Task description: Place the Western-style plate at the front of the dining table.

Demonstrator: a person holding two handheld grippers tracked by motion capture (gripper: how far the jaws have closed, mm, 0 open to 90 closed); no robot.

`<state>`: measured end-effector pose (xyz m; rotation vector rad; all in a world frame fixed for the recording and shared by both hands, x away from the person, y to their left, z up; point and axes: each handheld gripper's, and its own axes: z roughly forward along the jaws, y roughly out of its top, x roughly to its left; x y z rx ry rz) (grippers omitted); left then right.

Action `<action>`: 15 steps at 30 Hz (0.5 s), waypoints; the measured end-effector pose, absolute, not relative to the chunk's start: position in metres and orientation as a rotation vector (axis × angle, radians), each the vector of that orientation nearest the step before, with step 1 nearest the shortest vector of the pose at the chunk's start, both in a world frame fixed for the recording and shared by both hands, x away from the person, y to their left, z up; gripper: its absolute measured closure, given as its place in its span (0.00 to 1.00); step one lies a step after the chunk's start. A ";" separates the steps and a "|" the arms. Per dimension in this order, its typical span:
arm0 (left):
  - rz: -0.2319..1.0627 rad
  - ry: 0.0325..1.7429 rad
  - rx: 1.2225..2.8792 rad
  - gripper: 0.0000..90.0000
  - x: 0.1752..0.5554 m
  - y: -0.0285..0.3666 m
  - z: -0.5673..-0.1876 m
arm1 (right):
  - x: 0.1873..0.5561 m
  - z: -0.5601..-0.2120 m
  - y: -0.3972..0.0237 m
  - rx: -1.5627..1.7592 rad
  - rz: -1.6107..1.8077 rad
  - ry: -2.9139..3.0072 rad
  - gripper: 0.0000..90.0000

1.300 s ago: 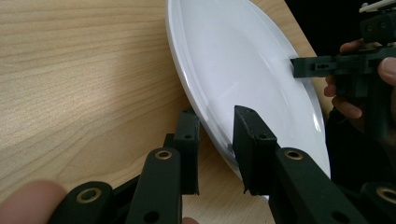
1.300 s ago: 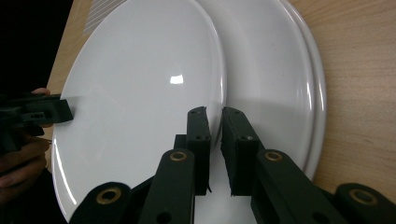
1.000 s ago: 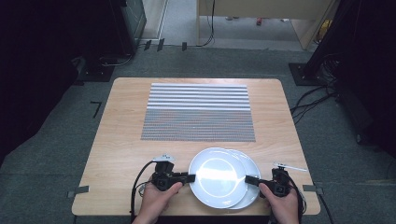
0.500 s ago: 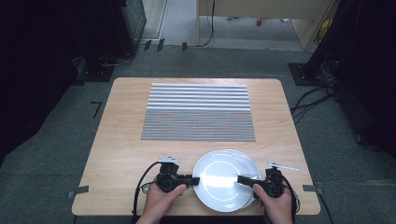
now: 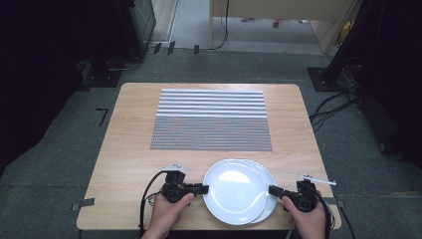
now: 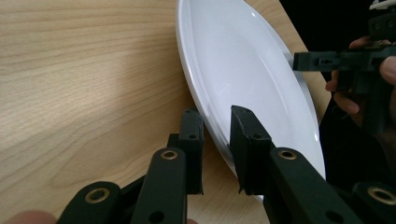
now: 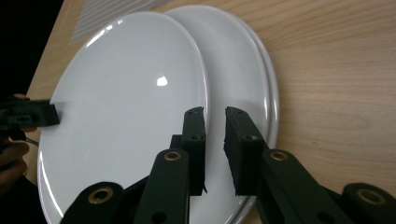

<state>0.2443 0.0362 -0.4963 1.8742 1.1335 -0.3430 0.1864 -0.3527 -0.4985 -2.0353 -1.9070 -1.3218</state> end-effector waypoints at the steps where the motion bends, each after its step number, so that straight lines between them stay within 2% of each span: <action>1: -0.343 1.137 1.871 0.84 0.245 0.037 -0.496 | 0.187 -0.499 -0.351 -2.027 -1.312 -1.915 0.87; 6: -0.350 1.141 1.858 0.85 0.246 0.043 -0.495 | 0.189 -0.503 -0.344 -1.994 -1.293 -1.930 0.85; 10: -0.358 1.153 1.830 0.85 0.247 0.051 -0.494 | 0.190 -0.505 -0.344 -1.997 -1.273 -1.946 0.89; 15: -0.360 1.167 1.822 0.85 0.248 0.055 -0.495 | 0.190 -0.506 -0.342 -1.938 -1.304 -1.867 0.85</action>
